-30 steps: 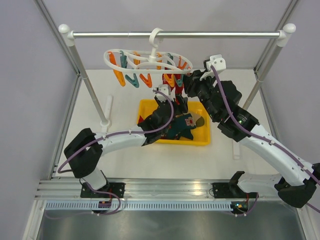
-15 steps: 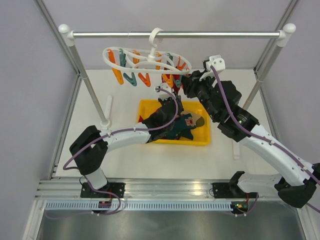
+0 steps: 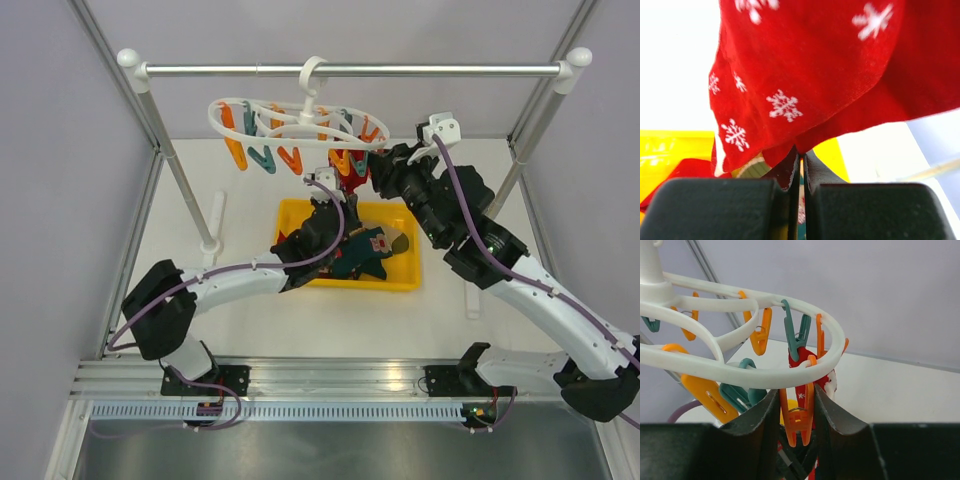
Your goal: Remove the socks clipped to the hanger
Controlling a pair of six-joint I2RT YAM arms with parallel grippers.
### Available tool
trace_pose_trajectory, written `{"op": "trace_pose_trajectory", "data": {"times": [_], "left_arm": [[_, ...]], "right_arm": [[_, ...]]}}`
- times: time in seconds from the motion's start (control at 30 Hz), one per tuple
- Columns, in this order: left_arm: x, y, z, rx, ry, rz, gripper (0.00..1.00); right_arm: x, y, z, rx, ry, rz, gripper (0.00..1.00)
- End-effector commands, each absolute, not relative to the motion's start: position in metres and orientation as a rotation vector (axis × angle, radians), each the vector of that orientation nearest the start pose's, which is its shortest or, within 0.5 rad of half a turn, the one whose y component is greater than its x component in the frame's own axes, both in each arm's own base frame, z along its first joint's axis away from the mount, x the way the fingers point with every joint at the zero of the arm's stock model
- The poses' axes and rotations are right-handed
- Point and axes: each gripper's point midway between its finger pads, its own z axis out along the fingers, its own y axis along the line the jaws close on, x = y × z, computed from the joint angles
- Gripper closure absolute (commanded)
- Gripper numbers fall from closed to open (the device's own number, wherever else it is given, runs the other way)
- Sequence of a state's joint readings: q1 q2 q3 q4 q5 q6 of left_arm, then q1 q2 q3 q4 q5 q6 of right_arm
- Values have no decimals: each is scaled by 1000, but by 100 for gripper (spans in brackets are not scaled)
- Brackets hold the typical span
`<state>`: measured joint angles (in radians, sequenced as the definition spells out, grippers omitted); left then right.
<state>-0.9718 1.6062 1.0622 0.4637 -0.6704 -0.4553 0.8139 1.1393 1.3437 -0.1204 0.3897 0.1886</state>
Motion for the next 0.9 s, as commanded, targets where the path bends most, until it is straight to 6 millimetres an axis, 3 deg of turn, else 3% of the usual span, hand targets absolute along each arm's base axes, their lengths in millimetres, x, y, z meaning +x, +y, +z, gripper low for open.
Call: {"op": "trace_pose_trajectory", "data": {"times": [0.0,0.17,0.27,0.47,0.87], "left_arm": [[338,-356,276,-22,1600,-658,98],[323,-359,276,43,1606,-734,98],[313,-363,272,87,1617,-784,98],[293,-371,270,193,1622,-877,98],[254,-378,299,356,1580,-1045,98]], "right_arm": [[296,225,449,-132,1489,535,63],[287,219,451,-123,1483,554,35],[281,218,450,-133,1488,573,28],[268,203,448,-114,1476,583,23],[267,167,428,-14,1517,456,28]]}}
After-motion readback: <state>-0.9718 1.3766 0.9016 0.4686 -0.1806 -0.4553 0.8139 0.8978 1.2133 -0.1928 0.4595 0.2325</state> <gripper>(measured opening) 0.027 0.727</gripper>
